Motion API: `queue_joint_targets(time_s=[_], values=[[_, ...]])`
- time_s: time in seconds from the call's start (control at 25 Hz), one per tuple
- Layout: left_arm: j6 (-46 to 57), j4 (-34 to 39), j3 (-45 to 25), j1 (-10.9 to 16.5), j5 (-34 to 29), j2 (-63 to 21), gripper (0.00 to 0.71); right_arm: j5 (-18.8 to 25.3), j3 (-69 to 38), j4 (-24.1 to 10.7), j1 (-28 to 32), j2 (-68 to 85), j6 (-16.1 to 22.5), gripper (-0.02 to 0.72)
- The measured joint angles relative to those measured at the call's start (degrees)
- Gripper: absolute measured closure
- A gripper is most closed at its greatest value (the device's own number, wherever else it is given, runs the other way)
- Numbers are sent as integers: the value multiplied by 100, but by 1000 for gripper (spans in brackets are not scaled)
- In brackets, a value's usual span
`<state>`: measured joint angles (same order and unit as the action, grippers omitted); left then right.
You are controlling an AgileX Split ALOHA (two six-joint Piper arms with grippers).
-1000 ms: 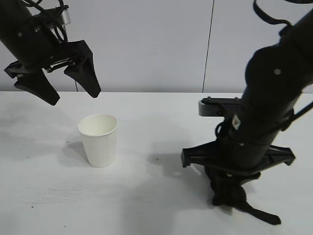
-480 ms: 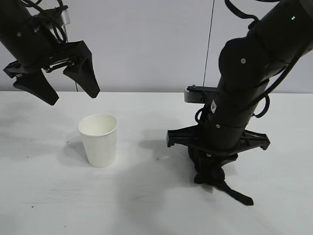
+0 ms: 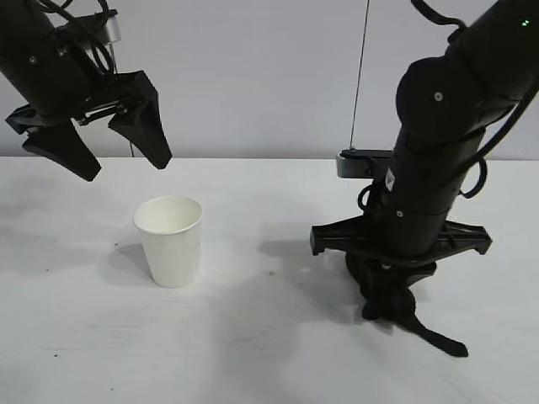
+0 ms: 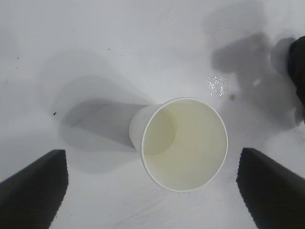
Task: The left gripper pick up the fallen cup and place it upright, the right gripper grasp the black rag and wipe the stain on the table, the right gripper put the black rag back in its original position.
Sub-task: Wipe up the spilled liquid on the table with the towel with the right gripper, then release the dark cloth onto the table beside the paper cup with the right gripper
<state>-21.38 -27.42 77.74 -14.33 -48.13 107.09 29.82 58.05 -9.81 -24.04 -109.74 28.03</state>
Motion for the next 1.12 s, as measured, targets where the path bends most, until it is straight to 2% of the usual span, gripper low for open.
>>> queue_joint_targets(time_s=[0.32,0.72,0.76,0.8,0.88,0.96,1.04,1.12], values=[[0,0,0,0,0,0,16,79,-535,-134,77,535,37,608],[0,0,0,0,-106,0,16,394,-570,-210,310,984,-45,590],[0,0,0,0,-106,0,16,441,-570,-210,310,991,-45,545],[0,1,0,0,-106,0,16,498,-570,-210,315,1007,-37,468],[0,1,0,0,-106,0,16,515,-570,-210,333,1055,11,241],[0,1,0,0,-106,0,16,521,-570,-230,361,1085,23,98],[0,1,0,0,-106,0,16,603,-522,-235,367,1113,23,41],[0,1,0,0,-111,0,16,732,-380,-196,377,1183,33,23]])
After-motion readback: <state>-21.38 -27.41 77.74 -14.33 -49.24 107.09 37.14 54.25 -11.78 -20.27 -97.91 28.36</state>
